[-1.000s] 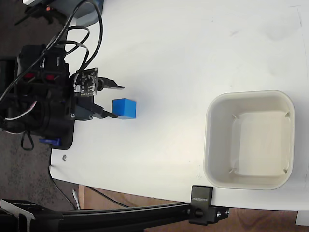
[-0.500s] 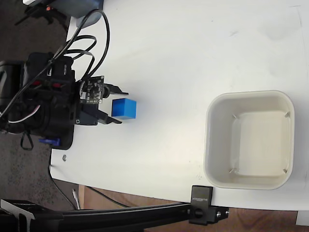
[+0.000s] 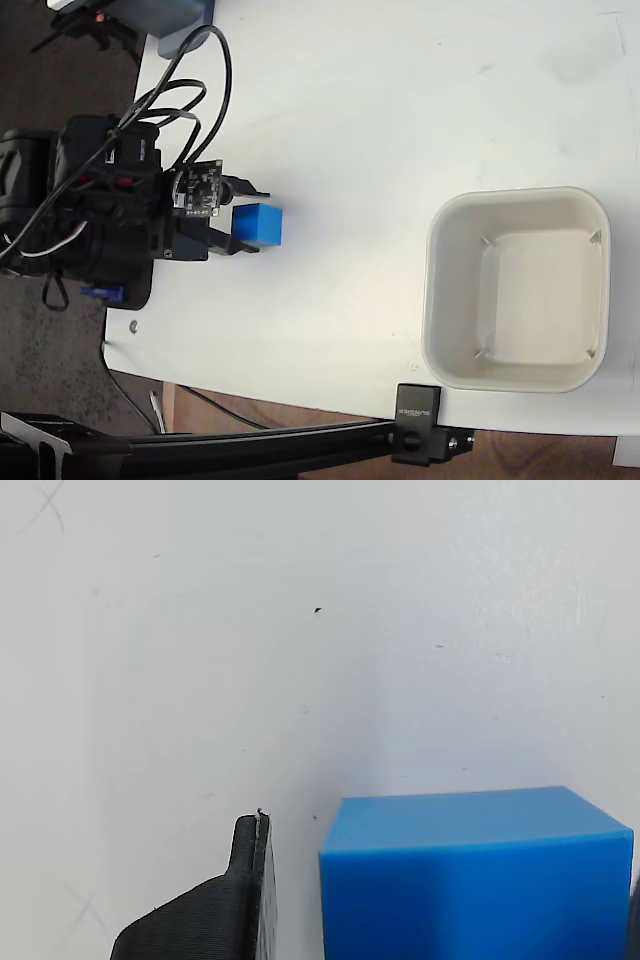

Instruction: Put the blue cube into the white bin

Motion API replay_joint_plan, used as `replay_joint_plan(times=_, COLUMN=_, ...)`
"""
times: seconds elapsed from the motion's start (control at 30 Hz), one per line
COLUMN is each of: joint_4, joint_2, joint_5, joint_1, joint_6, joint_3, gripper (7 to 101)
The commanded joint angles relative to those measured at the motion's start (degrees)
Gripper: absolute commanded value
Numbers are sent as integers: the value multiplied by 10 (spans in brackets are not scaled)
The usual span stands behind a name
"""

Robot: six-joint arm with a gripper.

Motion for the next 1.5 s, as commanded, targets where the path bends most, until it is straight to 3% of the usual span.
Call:
replay_joint_plan(times=0.03, joint_4=-10, joint_2=4, joint_5=-4, joint_1=6, joint_6=0, joint_3=-13, gripper=755)
replay_joint_plan(times=0.27, joint_4=-8, joint_2=4, joint_5=-5, joint_1=15, joint_6=6, joint_3=-11, gripper=527)
replay_joint_plan(times=0.43, joint_4=2, joint_2=4, joint_5=6, joint_1=8, joint_6=4, joint_3=-21, gripper=470)
replay_joint_plan(times=0.63, joint_4=40, joint_2=-13, joint_5=46, joint_1=-22, joint_6=6, joint_3=-109, gripper=465)
replay_joint_plan(times=0.8, joint_4=75, joint_2=-111, joint_5=56, joint_1=8, joint_6=-56, joint_3=-288, gripper=465)
replay_joint_plan(times=1.13, joint_4=87, joint_2=-376, joint_5=-4, joint_1=97, joint_6=-117, joint_3=-655, gripper=476)
replay_joint_plan(times=1.4, joint_4=192, joint_2=-606, joint_5=-25, joint_1=121, joint_6=-139, joint_3=-1015, gripper=481)
replay_joint_plan(times=1.5, joint_4=156, joint_2=-623, joint_5=-47, joint_1=139, joint_6=-142, joint_3=-1026, gripper=478)
